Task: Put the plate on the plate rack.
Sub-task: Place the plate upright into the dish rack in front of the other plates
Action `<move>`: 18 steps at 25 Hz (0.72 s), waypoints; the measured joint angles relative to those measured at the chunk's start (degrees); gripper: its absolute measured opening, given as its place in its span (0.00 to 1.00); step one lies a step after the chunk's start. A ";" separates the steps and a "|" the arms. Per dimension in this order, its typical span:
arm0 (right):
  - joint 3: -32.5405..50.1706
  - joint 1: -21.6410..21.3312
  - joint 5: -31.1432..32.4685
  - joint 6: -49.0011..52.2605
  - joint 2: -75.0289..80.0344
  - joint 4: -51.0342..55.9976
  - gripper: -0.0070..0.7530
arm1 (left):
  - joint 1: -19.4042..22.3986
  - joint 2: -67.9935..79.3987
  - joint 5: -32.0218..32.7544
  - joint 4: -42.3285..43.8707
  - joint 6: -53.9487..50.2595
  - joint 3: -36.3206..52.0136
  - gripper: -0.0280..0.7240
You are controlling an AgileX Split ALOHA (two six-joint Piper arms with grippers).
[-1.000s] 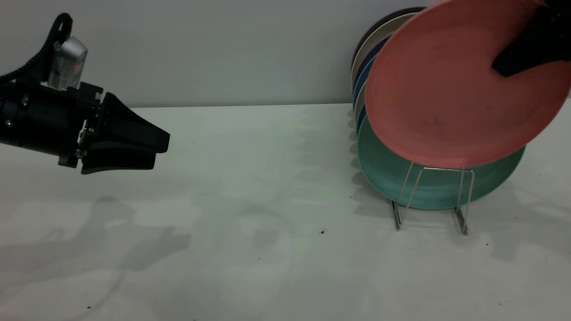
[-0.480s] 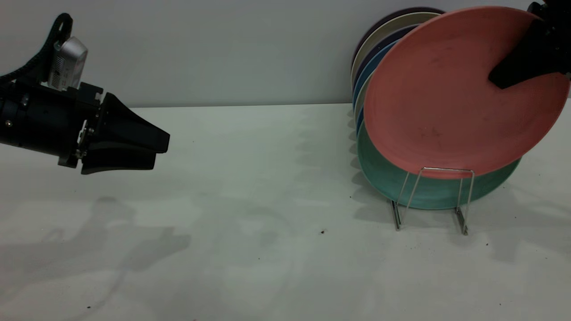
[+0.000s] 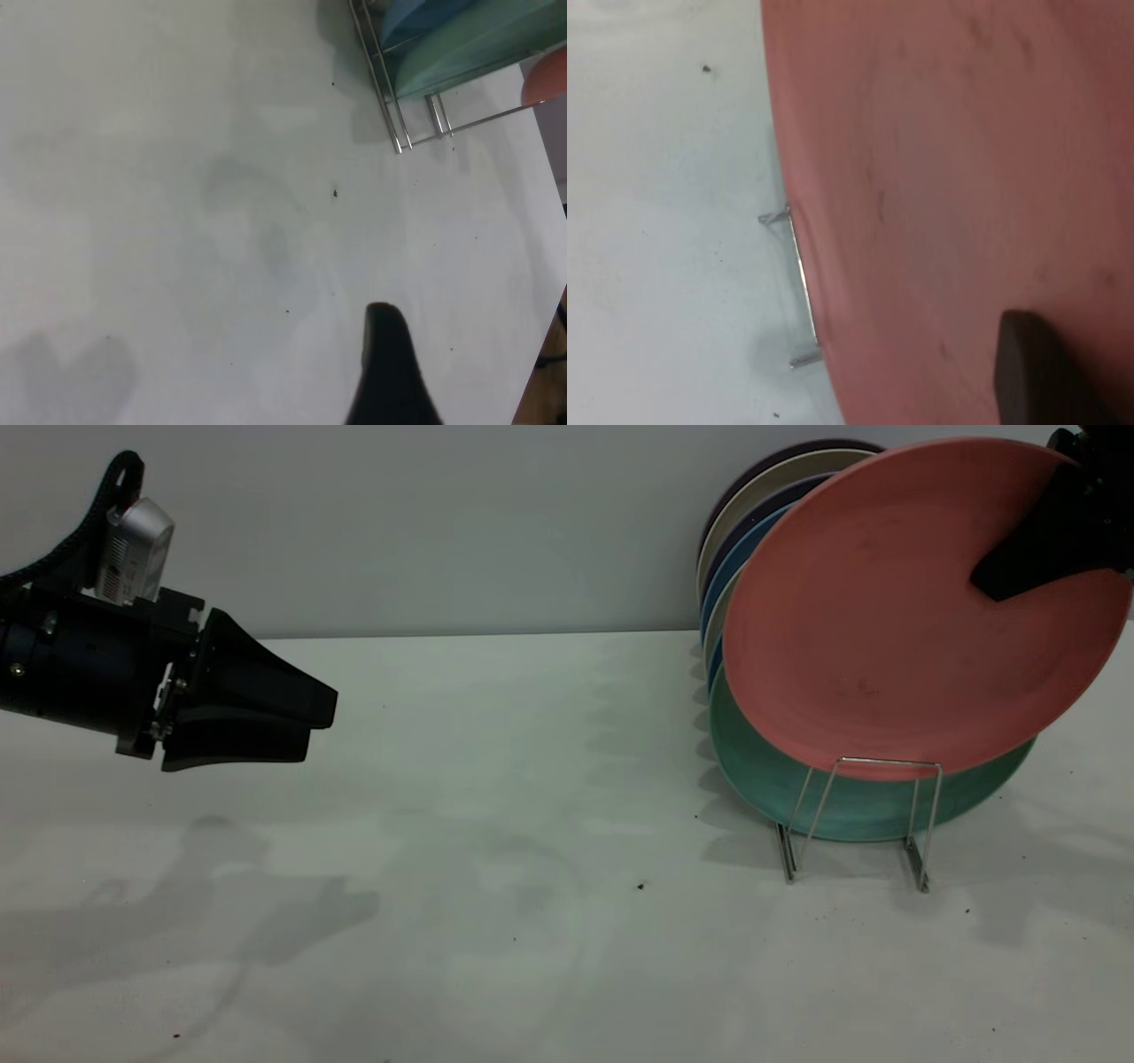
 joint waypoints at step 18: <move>0.00 0.00 0.02 -0.42 0.00 2.98 0.16 | 0.00 0.00 7.04 -0.94 -4.37 0.00 0.74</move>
